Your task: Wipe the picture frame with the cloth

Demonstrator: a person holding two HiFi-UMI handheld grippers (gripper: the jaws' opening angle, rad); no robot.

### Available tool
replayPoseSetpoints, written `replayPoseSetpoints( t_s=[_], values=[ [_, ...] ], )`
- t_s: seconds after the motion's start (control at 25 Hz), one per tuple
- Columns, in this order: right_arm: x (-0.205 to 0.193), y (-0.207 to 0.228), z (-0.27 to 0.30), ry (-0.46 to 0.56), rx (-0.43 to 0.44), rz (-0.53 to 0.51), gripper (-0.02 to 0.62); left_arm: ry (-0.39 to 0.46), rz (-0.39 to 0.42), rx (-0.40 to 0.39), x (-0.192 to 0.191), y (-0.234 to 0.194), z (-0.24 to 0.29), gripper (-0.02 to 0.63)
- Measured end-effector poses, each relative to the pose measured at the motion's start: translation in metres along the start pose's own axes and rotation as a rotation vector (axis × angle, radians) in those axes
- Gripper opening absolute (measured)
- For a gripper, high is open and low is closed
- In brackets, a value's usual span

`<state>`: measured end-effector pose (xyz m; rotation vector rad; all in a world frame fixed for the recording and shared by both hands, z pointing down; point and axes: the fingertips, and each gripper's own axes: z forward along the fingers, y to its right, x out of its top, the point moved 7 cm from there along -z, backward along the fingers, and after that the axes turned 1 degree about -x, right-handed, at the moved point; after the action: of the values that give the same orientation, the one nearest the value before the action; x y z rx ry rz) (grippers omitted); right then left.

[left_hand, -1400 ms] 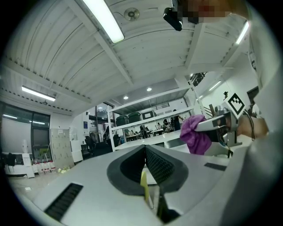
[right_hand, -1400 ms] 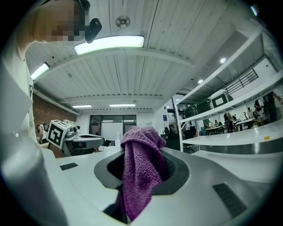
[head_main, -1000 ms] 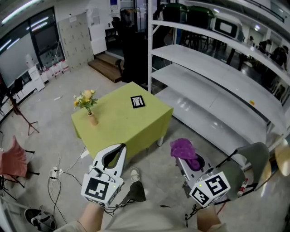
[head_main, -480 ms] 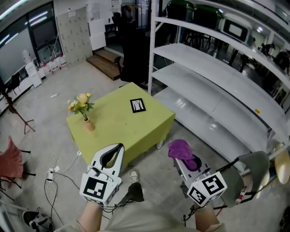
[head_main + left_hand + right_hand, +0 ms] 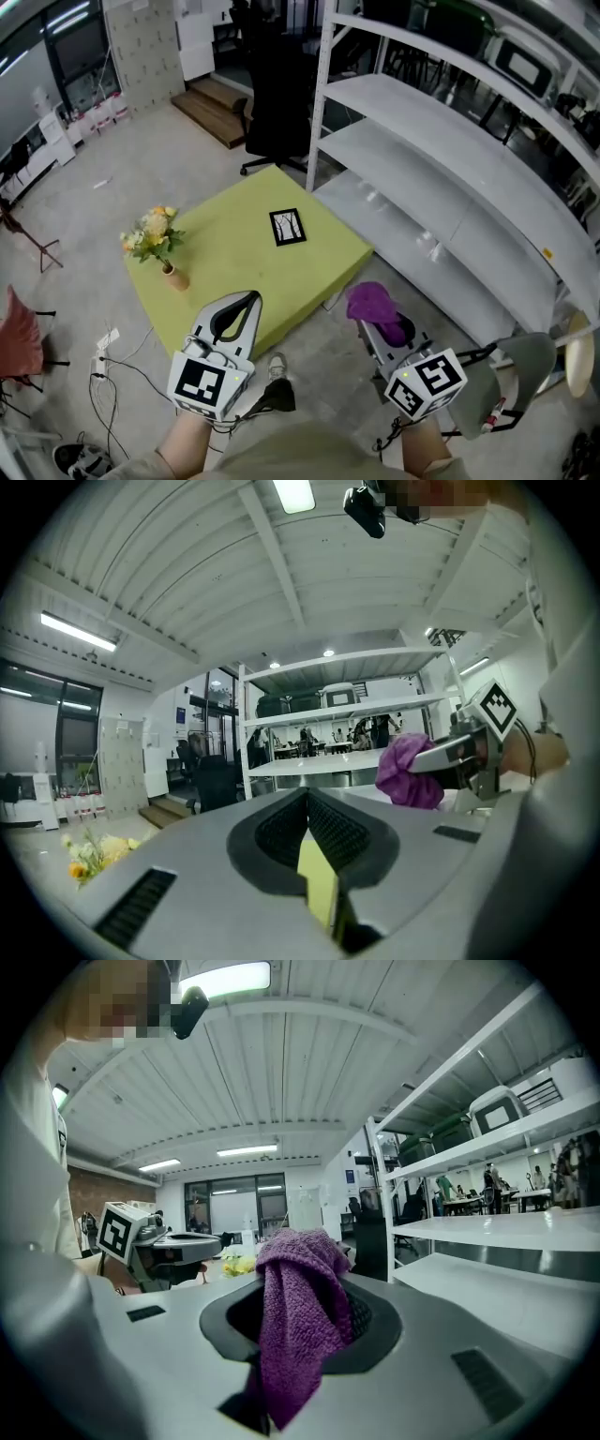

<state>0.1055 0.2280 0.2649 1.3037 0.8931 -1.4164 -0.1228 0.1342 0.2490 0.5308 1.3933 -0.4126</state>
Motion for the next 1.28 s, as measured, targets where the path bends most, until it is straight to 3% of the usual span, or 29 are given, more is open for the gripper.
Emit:
replayPoseSetpoints(
  t_s=[0.68, 1.0, 1.28],
  values=[
    [0.038, 0.06, 0.209, -0.061, 0.017, -0.022, 0.11, -0.047, -0.034, -0.011, -0.021, -0.165, 0.133, 0.008],
    [0.038, 0.088, 0.261, -0.098, 0.049, -0.028, 0.11, -0.064, -0.029, 0.016, -0.036, -0.195, 0.167, 0.008],
    [0.024, 0.125, 0.302, -0.155, 0.133, -0.033, 0.11, -0.112, -0.032, 0.083, -0.052, -0.199, 0.199, 0.008]
  ],
)
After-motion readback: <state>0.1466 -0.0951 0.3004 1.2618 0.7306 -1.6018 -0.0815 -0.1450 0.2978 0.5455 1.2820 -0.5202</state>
